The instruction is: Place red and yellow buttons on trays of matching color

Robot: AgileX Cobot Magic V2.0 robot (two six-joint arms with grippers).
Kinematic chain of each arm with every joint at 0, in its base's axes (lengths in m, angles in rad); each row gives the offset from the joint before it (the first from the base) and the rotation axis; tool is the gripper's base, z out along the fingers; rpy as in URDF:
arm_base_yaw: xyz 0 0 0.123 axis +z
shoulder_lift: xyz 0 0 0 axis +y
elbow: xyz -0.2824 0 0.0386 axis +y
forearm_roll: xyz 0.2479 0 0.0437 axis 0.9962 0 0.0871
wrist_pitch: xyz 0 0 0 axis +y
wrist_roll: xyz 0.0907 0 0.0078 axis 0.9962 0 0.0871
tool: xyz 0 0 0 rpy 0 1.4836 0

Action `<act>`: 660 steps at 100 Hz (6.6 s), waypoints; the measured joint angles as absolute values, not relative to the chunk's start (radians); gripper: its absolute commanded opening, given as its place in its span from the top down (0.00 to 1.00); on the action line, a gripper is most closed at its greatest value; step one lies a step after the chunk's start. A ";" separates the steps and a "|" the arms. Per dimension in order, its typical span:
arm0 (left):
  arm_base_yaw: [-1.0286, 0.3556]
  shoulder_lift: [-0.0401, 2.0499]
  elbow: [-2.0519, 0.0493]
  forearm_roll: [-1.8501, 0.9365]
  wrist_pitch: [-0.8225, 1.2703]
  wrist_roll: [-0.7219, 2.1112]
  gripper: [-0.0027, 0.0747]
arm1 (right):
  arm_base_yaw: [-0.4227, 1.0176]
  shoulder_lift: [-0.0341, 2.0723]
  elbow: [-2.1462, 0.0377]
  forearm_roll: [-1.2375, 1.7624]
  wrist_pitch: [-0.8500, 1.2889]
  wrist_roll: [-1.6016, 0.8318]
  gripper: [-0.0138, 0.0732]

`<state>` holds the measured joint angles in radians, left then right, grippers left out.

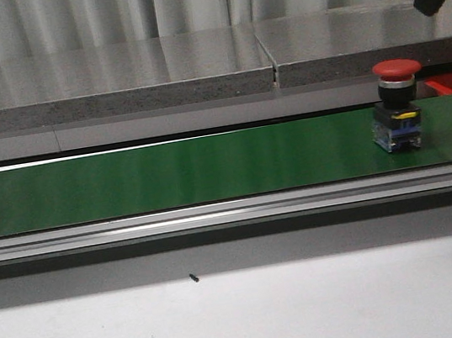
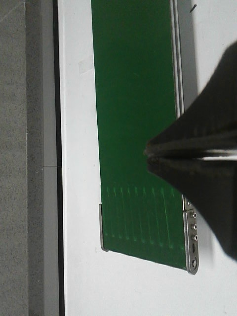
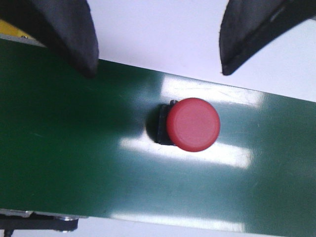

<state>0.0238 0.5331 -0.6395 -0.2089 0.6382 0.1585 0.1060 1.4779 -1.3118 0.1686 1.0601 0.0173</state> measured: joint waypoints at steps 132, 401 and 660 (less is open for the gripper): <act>0.024 0.533 -0.639 -0.209 0.638 0.159 0.99 | -0.066 1.696 -1.542 0.045 1.043 0.093 0.82; 0.016 0.533 -0.639 -0.209 0.638 0.159 0.99 | -0.633 2.229 -2.107 0.083 1.025 0.051 0.27; 0.016 0.533 -0.639 -0.209 0.638 0.159 0.99 | 0.005 0.830 -0.969 0.102 0.606 0.012 0.92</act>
<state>0.0159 0.5331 -0.6395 -0.2089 0.6382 0.1585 0.0047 0.8302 -0.9687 0.1023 0.6062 0.0119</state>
